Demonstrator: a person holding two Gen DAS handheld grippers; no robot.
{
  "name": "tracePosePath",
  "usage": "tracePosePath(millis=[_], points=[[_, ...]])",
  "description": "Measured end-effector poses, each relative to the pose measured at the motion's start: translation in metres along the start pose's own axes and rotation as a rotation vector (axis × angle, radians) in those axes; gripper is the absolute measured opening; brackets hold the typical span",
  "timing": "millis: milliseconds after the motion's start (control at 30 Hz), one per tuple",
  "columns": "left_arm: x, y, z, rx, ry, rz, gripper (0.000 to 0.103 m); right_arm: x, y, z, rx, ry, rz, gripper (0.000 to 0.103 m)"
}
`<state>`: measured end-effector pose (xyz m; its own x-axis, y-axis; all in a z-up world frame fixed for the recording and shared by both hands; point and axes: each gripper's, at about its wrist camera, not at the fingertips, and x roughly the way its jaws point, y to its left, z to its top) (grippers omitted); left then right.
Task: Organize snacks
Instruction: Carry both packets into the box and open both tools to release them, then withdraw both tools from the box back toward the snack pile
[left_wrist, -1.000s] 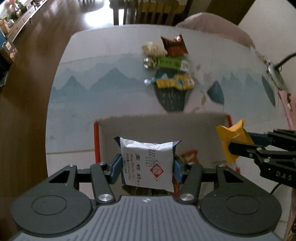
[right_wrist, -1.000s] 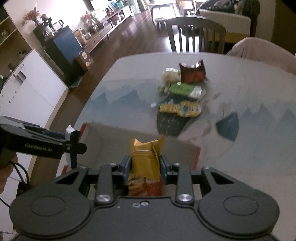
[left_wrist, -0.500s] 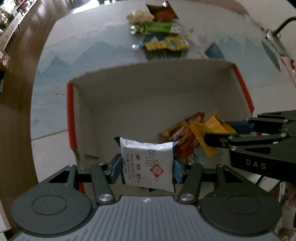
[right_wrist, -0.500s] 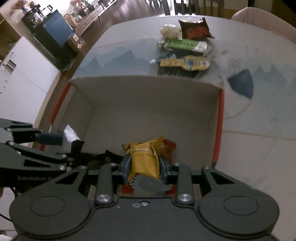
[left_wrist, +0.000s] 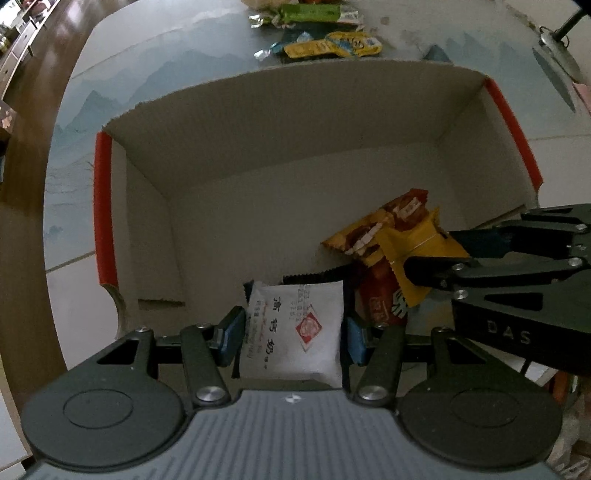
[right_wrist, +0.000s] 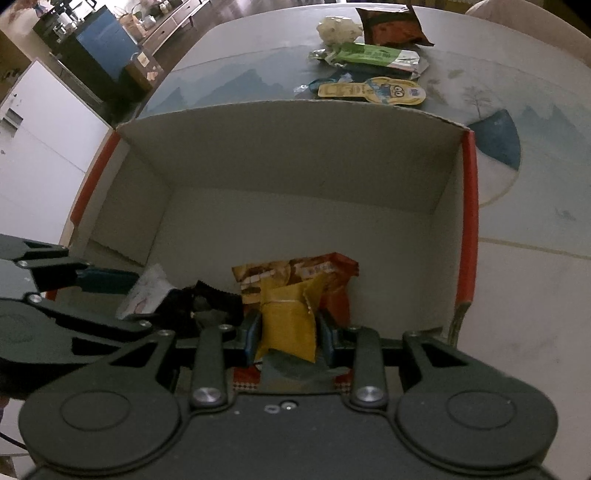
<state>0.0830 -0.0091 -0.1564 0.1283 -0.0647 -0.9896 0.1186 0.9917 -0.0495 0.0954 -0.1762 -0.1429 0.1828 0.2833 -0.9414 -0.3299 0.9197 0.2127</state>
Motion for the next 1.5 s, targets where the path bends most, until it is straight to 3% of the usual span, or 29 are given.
tracePosePath(millis=[267,667,1033,1333,1433,1500], points=[[0.005,0.001,0.0,-0.008,0.009,0.003,0.055,-0.002,0.002,-0.002,-0.009,0.006,0.003,0.034],[-0.024,0.003,-0.011,-0.006,-0.077,-0.023,0.056,-0.025,0.003,-0.004,-0.016,-0.045,0.038,0.036],[-0.069,0.002,-0.015,0.0,-0.203,-0.047,0.056,-0.072,0.015,-0.003,-0.066,-0.154,0.087,0.038],[-0.106,-0.002,-0.011,0.0,-0.308,-0.048,0.056,-0.108,0.017,0.001,-0.085,-0.249,0.073,0.041],[-0.115,-0.002,-0.008,0.004,-0.335,-0.049,0.057,-0.117,0.016,0.004,-0.095,-0.275,0.066,0.044],[-0.122,-0.002,-0.007,0.003,-0.356,-0.047,0.065,-0.122,0.015,0.007,-0.098,-0.292,0.062,0.052]])
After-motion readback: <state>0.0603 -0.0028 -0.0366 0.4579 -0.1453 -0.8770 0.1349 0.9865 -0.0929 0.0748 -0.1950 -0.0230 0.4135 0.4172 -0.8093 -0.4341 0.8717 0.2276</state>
